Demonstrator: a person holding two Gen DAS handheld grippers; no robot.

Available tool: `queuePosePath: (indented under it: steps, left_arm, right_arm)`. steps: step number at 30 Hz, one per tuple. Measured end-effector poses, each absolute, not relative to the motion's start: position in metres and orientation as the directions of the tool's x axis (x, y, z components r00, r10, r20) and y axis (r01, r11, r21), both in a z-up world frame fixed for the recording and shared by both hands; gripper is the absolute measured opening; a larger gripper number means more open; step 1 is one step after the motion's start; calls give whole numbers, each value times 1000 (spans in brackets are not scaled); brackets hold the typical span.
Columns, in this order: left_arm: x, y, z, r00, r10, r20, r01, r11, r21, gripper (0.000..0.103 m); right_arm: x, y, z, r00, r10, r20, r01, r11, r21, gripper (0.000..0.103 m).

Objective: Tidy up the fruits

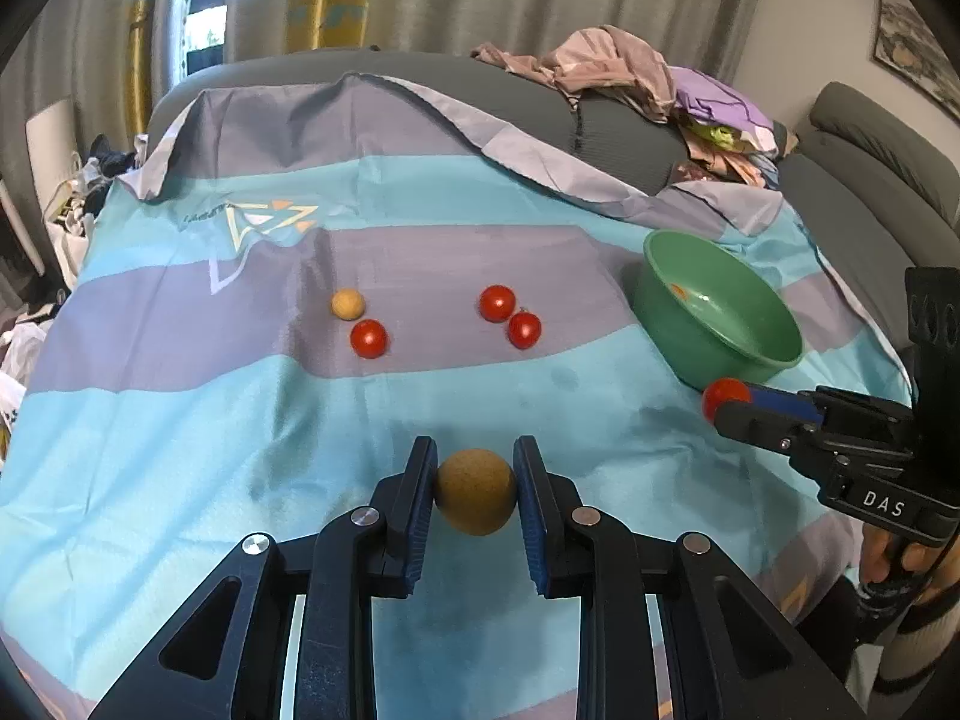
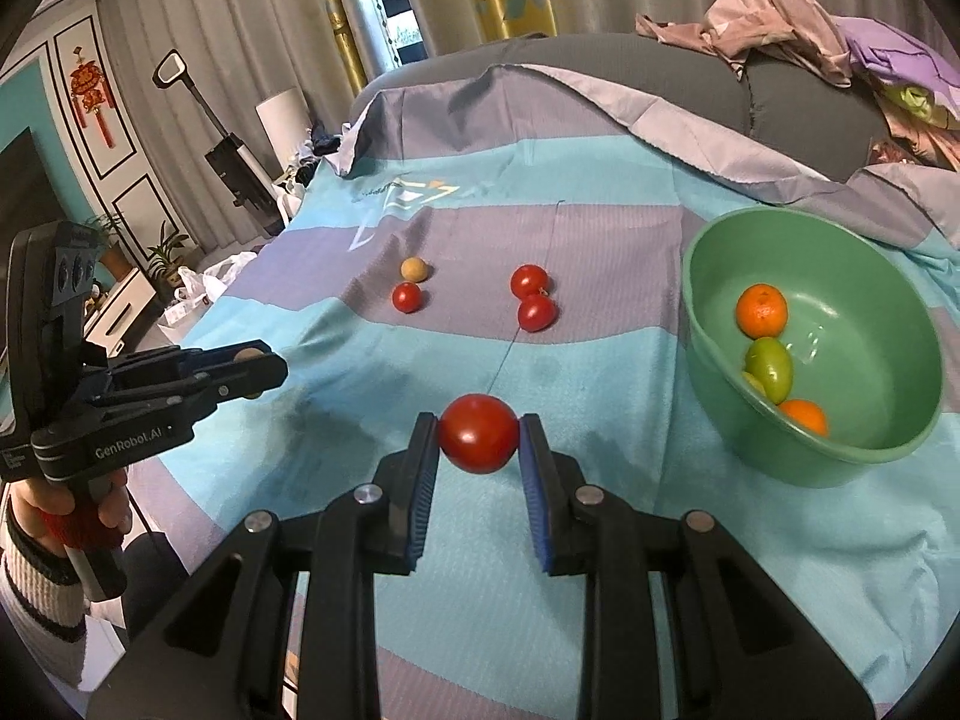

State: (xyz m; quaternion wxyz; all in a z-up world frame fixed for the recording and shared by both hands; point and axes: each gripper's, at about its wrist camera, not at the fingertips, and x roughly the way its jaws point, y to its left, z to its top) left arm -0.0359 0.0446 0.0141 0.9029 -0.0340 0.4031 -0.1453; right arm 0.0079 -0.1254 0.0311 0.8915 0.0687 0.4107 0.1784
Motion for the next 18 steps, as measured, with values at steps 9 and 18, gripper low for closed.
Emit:
queuePosePath:
  steps: [9, 18]
  left_arm:
    - [-41, 31, 24, 643, -289, -709, 259, 954, -154, 26]
    - [-41, 13, 36, 654, -295, -696, 291, 948, -128, 26]
  right_arm:
    - [-1, -135, 41, 629, 377, -680, -258, 926, 275, 28]
    - [-6, -150, 49, 661, 373, -651, -242, 927, 286, 28]
